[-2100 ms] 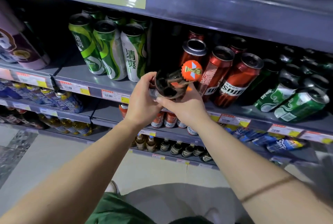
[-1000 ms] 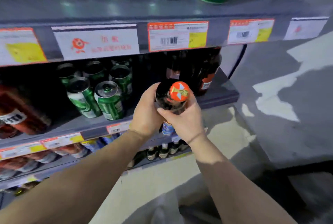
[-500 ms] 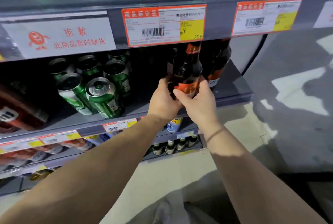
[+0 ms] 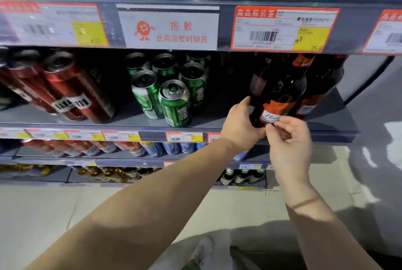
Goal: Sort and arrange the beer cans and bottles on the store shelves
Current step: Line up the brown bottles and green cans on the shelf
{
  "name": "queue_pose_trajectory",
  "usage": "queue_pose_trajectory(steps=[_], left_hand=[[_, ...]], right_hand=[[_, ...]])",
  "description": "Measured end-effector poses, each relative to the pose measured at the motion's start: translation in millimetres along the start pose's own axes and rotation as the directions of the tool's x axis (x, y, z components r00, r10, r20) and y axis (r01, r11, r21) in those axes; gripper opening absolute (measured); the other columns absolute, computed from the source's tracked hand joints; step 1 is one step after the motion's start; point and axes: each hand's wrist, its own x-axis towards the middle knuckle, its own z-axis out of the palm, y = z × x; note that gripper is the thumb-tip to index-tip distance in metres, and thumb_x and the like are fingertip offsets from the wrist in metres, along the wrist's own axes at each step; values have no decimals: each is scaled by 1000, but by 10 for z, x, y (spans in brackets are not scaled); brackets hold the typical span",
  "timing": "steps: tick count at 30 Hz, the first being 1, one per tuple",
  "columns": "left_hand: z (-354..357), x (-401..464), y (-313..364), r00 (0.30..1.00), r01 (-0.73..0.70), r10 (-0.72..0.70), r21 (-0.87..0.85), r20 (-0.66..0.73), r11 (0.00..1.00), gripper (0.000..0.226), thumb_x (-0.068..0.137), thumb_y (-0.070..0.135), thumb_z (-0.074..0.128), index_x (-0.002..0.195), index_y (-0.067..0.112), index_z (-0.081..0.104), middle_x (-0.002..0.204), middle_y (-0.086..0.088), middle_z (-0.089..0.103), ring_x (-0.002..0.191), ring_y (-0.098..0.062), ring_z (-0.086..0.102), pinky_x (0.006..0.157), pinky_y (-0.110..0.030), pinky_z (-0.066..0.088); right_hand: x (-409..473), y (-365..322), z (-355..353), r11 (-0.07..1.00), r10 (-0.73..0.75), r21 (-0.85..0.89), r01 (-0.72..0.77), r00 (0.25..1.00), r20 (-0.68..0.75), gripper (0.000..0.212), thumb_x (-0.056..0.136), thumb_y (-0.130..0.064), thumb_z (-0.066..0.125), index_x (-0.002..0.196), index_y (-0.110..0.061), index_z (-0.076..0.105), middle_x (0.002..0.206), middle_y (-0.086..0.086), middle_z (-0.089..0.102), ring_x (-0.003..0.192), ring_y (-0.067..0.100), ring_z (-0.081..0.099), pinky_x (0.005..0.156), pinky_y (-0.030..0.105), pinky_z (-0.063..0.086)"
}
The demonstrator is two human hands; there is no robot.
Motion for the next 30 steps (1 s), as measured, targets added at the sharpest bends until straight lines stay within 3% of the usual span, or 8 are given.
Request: queue_pose_trajectory(steps=[2, 6, 10, 13, 17, 19, 23, 30], left_hand=[[-92, 2, -38, 1000, 15, -15, 58, 2, 998, 84, 68, 28, 86, 138, 6, 44, 130, -6, 58, 126, -19, 49, 106, -36, 40], [-220, 160, -54, 998, -1, -5, 108, 56, 994, 95, 59, 29, 92, 138, 11, 41, 131, -2, 54, 123, -12, 49, 103, -26, 38], [-125, 315, -33, 985, 6, -22, 91, 169, 996, 125, 56, 25, 94, 152, 12, 16, 136, 5, 52, 125, -6, 47, 101, -17, 36], [-26, 401, -55, 989, -22, 8, 94, 149, 995, 95, 55, 26, 94, 136, 17, 44, 115, 11, 65, 108, -2, 61, 90, -12, 44], [21, 470, -115, 988, -51, 34, 112, 149, 992, 57, 60, 25, 91, 107, 34, 59, 85, 33, 67, 84, 18, 60, 71, 1, 41], [45, 489, -128, 989, -58, 44, 103, 138, 993, 57, 63, 22, 89, 109, 31, 57, 81, 43, 62, 82, 24, 56, 68, 4, 37], [104, 558, -173, 992, -63, 47, 138, 114, 988, 61, 70, 24, 85, 124, 15, 58, 79, 37, 64, 83, 23, 56, 69, 4, 36], [162, 671, -203, 996, -45, 34, 138, 82, 989, 76, 73, 27, 84, 137, 14, 45, 95, 31, 54, 82, 31, 49, 69, 8, 33]], right_hand=[[-29, -22, 47, 1000, -6, 19, 7, 998, -68, 22, 84, -9, 69, 101, -16, 58, 92, -5, 64, 82, 4, 61, 78, 21, 47], [143, 80, -124, 996, 90, -1, -94, 954, -286, 34, 82, -17, 69, 109, -26, 50, 96, -13, 58, 79, 1, 57, 80, 31, 47], [427, 207, -377, 975, 144, -145, -171, 973, -181, 65, 82, -19, 71, 139, -21, 39, 132, 1, 53, 96, 7, 56, 89, 24, 42], [605, 212, -417, 961, 104, -255, -108, 994, -29, 84, 79, -25, 75, 149, -22, 27, 144, 1, 44, 115, 9, 52, 90, 21, 38], [802, 200, -384, 951, 48, -307, -30, 998, 52, 78, 79, -25, 73, 146, -24, 33, 127, -3, 58, 103, 10, 58, 91, 28, 46], [892, 207, -387, 946, 47, -324, -28, 998, 51, 67, 79, -25, 72, 139, -21, 41, 117, -3, 64, 103, 16, 61, 93, 35, 49], [993, 252, -430, 947, 46, -321, -10, 993, 106, 40, 78, -28, 74, 112, -21, 55, 96, -6, 68, 91, 16, 65, 84, 35, 52], [1103, 296, -485, 942, 66, -336, 4, 978, 197, 55, 75, -26, 78, 120, -23, 47, 108, -6, 66, 99, 14, 63, 90, 37, 51]])
